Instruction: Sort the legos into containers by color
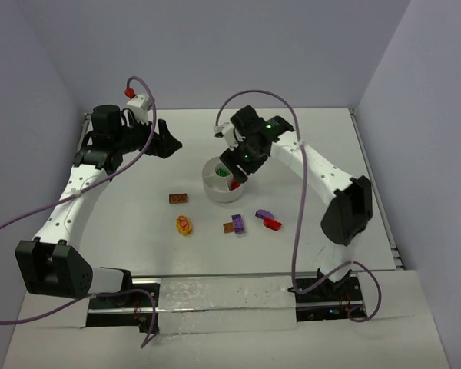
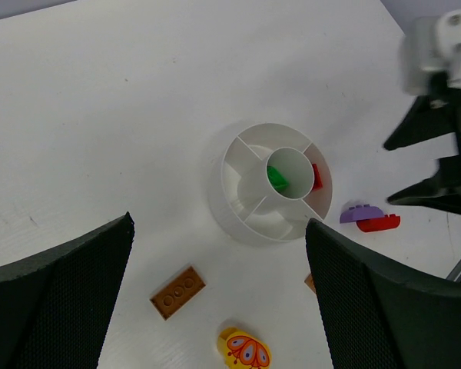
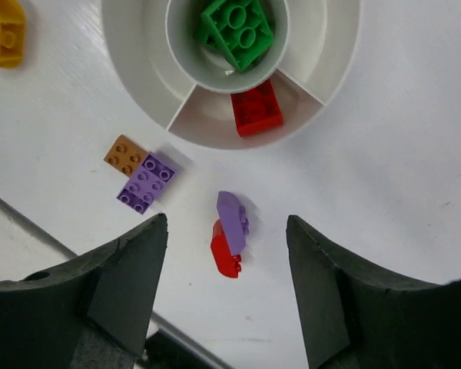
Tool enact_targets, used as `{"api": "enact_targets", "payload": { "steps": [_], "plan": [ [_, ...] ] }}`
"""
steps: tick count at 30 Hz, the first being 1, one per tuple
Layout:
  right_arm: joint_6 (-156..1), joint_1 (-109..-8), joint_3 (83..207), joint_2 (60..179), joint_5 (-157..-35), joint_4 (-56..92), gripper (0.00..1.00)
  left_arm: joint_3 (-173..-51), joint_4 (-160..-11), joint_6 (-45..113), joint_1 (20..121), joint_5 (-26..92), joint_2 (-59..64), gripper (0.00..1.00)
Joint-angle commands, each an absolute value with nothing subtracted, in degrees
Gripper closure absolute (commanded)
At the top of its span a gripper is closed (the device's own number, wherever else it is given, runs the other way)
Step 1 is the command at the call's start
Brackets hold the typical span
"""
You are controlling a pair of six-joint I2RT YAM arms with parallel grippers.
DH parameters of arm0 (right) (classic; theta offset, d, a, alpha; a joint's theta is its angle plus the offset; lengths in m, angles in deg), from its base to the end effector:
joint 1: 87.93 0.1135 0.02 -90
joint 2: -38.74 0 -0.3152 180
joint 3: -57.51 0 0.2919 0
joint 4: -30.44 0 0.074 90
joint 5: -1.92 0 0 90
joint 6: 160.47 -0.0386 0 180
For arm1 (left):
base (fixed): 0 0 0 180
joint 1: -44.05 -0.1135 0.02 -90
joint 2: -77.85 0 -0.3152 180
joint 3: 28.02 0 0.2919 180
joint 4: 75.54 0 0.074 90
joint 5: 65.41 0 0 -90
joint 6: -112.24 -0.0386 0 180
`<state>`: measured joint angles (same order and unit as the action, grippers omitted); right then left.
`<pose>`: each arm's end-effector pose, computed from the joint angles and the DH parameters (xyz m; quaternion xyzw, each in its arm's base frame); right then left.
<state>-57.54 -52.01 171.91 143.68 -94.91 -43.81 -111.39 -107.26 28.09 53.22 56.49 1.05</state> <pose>0.3512 0.2601 0.3644 -0.4147 0.8816 0.1004 0.2019 0.3271 -0.0735 0.4084 0.1708 0.8070 -0.2973 0.4808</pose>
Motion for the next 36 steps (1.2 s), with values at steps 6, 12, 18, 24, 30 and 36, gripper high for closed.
{"api": "enact_targets", "payload": {
  "steps": [6,12,18,24,30,36],
  "plan": [
    [-58.1,-61.8,140.0,116.0,-99.0,-32.8,0.4,-112.0,-109.1,25.5,52.8,55.8,4.7,0.01],
    [-55.8,-62.9,125.6,109.6,-100.6,-27.7,0.4,-111.8,-109.6,25.2,52.8,56.4,4.2,0.01],
    [-55.3,-62.9,122.6,113.2,-101.1,-23.0,0.39,-111.5,-108.9,25.5,52.8,58.0,3.8,0.01],
    [-55.5,-62.5,121.9,116.9,-102.2,-19.9,0.41,-111.4,-108.7,25.5,52.8,58.2,3.5,0.01],
    [-55.0,-61.9,121.1,119.7,-101.7,-17.6,0.43,-111.9,-108.3,25.6,52.8,58.9,3.0,0.01],
    [-53.6,-60.2,121.1,122.1,-101.1,-18.4,0.43,-112.3,-108.5,25.1,52.8,59.0,2.4,0.01]
  ]
}}
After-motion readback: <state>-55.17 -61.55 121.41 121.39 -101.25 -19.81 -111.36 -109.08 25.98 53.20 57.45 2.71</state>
